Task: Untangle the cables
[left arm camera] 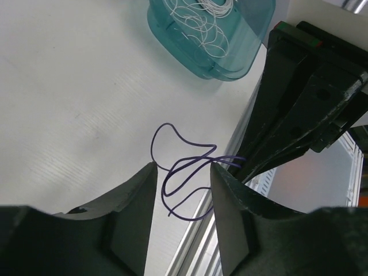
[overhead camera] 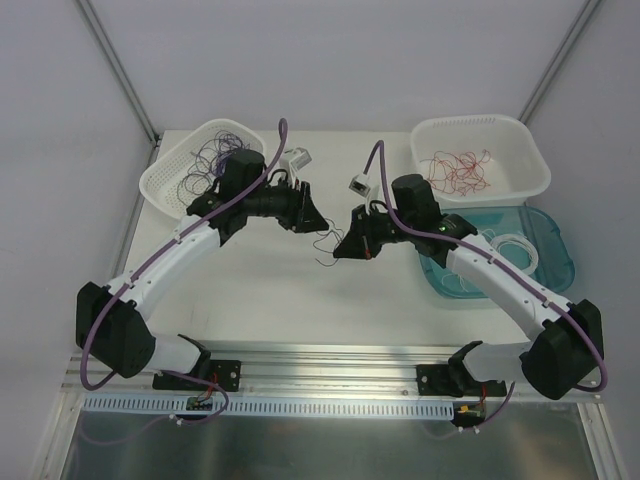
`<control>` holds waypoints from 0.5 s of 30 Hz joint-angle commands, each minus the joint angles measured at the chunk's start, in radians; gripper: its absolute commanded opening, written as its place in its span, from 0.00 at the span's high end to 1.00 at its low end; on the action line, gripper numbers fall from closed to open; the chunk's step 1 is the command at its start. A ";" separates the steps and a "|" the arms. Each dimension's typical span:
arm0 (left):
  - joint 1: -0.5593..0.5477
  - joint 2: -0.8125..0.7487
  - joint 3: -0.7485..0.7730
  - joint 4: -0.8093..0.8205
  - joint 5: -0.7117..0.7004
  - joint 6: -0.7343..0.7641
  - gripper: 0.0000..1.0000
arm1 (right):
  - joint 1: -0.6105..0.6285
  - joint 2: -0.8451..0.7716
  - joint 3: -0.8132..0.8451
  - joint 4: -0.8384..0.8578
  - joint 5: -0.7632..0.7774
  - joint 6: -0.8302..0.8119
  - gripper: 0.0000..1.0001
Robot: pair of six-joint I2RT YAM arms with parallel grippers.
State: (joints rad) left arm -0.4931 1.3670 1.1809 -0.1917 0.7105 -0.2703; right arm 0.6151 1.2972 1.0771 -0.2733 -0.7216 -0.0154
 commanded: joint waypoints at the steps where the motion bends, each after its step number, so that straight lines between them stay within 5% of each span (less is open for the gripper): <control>1: -0.027 -0.009 0.005 0.041 0.052 0.019 0.62 | 0.014 -0.026 0.021 0.043 -0.015 0.000 0.99; 6: -0.030 -0.006 0.023 0.044 0.031 0.013 1.00 | 0.018 -0.039 -0.005 0.043 -0.001 0.003 0.99; 15: 0.098 -0.032 0.077 0.043 -0.181 -0.053 1.00 | 0.020 -0.099 -0.109 0.022 0.073 0.011 0.94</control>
State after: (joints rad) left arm -0.4648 1.3674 1.1934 -0.1841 0.6170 -0.2916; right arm 0.6281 1.2499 0.9909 -0.2668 -0.6781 -0.0067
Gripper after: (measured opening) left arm 0.009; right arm 0.057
